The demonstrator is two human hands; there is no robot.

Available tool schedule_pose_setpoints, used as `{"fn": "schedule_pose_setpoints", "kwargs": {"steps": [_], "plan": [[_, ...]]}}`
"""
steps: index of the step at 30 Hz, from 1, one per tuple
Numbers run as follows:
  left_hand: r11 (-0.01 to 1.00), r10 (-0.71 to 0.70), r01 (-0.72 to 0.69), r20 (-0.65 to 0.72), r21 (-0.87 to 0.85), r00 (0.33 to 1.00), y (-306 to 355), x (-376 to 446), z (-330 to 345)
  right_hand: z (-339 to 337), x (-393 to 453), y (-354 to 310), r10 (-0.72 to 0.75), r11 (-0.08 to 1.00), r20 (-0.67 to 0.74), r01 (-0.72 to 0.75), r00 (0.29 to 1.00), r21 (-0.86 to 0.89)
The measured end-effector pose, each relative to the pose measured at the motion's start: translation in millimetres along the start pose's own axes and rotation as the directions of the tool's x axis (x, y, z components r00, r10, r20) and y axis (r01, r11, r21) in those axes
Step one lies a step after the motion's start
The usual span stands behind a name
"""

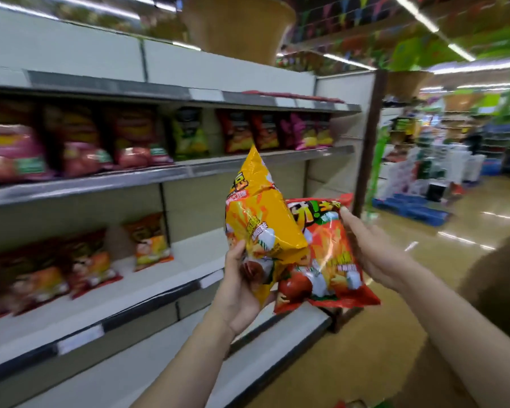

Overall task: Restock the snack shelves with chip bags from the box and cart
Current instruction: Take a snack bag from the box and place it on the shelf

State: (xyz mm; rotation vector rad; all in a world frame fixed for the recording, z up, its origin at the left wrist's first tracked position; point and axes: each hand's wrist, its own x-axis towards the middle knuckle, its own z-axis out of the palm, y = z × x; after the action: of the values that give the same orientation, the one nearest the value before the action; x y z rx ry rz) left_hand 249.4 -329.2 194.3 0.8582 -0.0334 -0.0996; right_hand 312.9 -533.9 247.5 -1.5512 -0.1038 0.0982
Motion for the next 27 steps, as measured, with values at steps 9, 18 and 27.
{"fn": "schedule_pose_setpoints", "kwargs": {"steps": [9, 18, 27], "plan": [[0.989, 0.1, -0.077, -0.192, 0.125, 0.976, 66.0, -47.7, -120.9, 154.0, 22.6, 46.0, 0.042, 0.991, 0.325, 0.001, 0.945, -0.132], [0.863, 0.272, 0.063, -0.567, 0.501, 0.777, 144.4, -142.0, -270.5, 272.3, 24.3, 81.0, -0.021, 0.953, 0.304, 0.111, 0.952, -0.281], [0.845, 0.365, 0.08, -0.68, 0.529, 0.636, 173.8, -195.4, -352.2, 388.1, 13.2, 93.7, -0.047, 0.945, 0.447, 0.185, 0.893, -0.27]]}}
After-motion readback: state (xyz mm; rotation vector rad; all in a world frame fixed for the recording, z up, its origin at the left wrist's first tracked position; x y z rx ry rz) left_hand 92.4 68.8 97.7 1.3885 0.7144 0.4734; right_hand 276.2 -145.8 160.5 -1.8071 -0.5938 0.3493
